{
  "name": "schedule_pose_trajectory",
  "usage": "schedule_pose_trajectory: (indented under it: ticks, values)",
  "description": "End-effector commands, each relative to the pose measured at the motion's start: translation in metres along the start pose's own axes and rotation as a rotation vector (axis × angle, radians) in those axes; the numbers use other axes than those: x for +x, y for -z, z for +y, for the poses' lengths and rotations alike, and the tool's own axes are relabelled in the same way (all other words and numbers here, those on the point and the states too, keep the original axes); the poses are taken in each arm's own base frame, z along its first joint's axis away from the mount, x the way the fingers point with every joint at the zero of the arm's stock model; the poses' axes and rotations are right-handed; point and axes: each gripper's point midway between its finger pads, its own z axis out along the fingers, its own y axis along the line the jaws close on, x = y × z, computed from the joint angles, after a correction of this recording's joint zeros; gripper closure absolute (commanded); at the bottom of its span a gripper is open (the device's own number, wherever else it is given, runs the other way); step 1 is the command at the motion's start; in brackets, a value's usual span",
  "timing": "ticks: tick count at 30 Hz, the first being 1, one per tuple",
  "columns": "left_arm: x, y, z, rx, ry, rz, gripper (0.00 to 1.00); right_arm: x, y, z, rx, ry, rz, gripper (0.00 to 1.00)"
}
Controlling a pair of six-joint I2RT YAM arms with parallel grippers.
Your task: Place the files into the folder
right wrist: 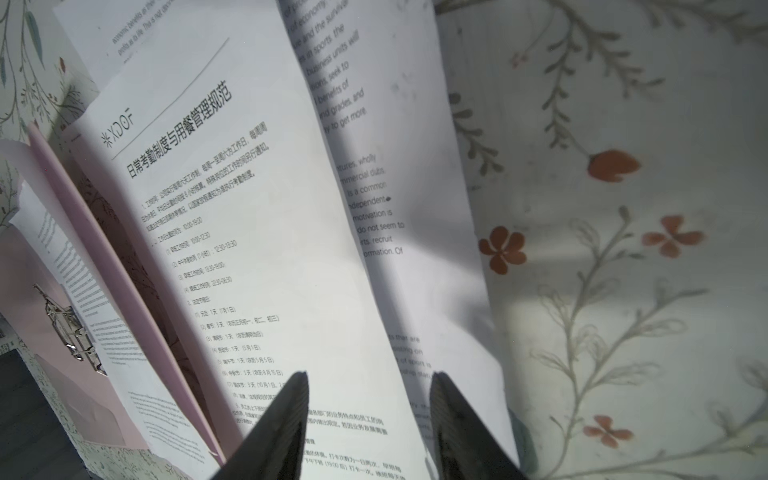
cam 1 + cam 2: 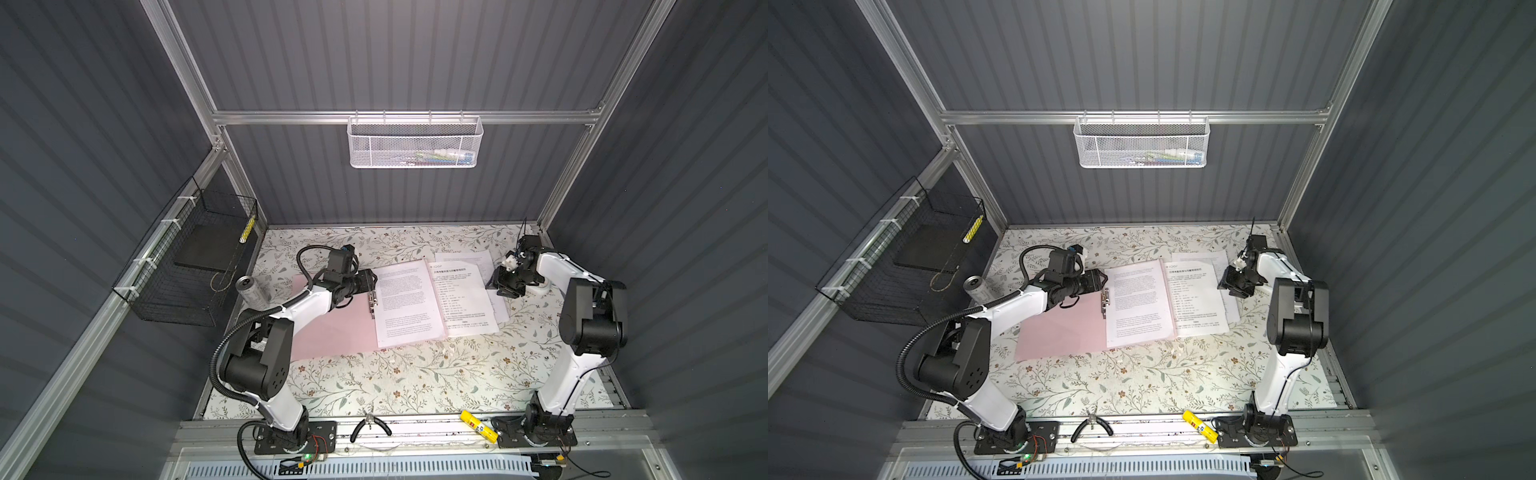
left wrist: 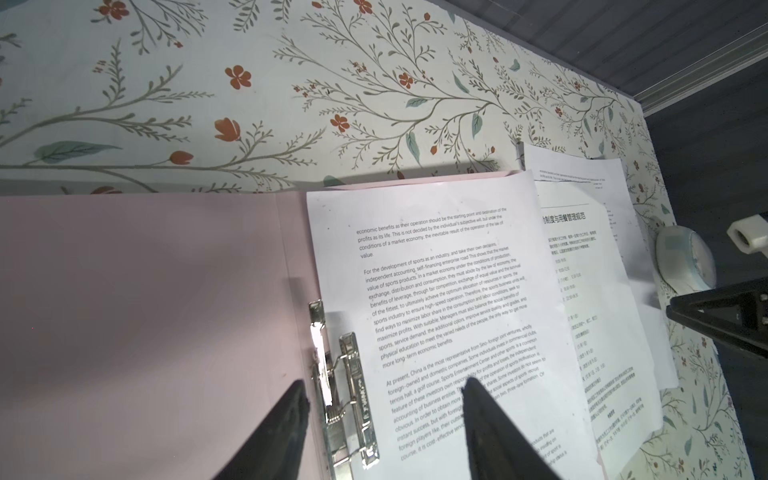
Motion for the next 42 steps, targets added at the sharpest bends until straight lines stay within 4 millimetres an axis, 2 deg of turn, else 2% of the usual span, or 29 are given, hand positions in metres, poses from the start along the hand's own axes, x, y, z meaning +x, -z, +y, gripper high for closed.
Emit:
schedule_pose_trajectory:
  ticks: [1, 26, 42]
  values:
    - [-0.003, -0.005, -0.008, 0.031, -0.027, 0.007, 0.39, 0.001, -0.009, -0.002, -0.016, 0.008, 0.031, 0.5]
    - [0.026, -0.028, 0.011, 0.006, 0.003, 0.059, 0.41, 0.014, -0.031, 0.002, -0.081, -0.009, 0.114, 0.52]
    - [0.04, -0.037, 0.022, -0.012, 0.021, 0.078, 0.42, 0.02, -0.03, 0.039, -0.188, 0.055, 0.144, 0.54]
